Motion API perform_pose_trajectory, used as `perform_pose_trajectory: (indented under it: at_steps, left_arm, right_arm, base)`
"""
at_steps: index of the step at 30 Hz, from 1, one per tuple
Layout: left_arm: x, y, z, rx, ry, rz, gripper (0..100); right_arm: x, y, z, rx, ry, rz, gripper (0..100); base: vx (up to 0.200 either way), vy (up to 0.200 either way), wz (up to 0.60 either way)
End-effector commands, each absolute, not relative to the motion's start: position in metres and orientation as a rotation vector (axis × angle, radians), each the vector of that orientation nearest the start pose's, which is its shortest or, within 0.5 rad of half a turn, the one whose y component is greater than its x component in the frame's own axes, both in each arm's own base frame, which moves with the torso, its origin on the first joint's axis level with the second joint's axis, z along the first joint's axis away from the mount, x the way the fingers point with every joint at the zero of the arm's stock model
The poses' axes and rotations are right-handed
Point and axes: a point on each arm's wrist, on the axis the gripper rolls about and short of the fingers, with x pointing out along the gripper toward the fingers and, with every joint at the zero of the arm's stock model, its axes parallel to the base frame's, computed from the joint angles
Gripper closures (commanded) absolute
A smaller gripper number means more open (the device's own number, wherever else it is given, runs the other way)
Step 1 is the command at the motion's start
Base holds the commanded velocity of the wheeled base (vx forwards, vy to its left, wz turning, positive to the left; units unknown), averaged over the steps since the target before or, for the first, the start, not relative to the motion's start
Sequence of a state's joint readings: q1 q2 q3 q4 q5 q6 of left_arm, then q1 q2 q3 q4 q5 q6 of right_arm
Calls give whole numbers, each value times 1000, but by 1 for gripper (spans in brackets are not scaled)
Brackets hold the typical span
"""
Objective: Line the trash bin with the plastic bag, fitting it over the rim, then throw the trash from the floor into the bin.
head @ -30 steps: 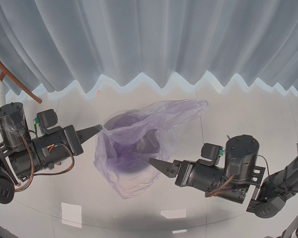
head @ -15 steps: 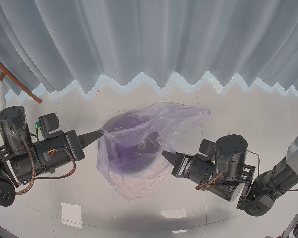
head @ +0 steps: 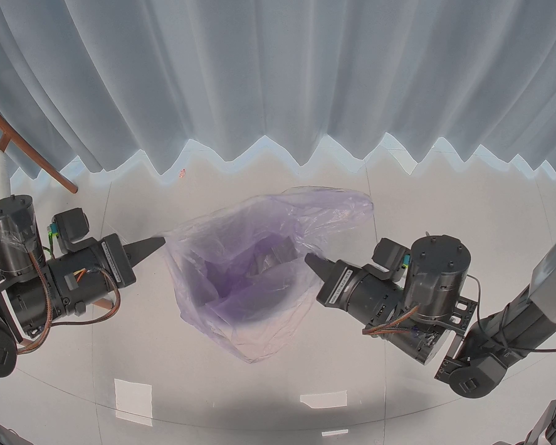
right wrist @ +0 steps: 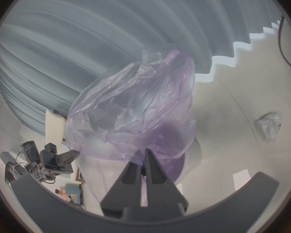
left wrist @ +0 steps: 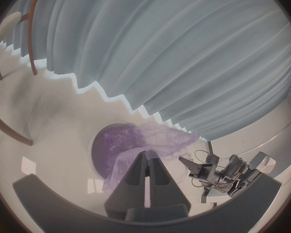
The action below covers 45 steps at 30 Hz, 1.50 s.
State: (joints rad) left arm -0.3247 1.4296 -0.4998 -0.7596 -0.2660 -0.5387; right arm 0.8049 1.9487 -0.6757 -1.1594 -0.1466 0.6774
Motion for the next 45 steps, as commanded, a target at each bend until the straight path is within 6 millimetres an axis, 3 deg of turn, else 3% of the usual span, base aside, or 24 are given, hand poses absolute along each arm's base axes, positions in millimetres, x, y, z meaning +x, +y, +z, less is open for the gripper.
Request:
perform_pose_trajectory:
  at_steps: [1,7,14,21,28,31,36,45]
  left_arm:
    - [189,-65,196,-517,341,-493,100]
    - [164,-57,201,-477,452,-465,100]
    - [133,-49,199,-400,544,-444,100]
    - [130,-46,187,-336,635,-371,100]
    - [150,-49,179,-336,695,-318,100]
    - [160,-51,179,-342,715,-308,100]
    - [171,-50,174,-351,745,-280,100]
    - [212,-51,180,-498,699,-214,100]
  right_arm:
    - [235,260,110,597,347,661,100]
    - [220,276,105,605,400,742,100]
    - [188,298,104,635,485,878,100]
    - [184,309,96,664,558,935,100]
    - [220,315,88,764,564,878,100]
    - [234,313,94,821,550,859,100]
    - [254,302,97,850,549,842,100]
    - [287,273,102,901,518,767,100]
  base:
    - [0,0,0]
    - [0,0,0]
    - [0,0,0]
    - [0,0,0]
    - [0,0,0]
    - [0,0,0]
    - [0,0,0]
    - [0,0,0]
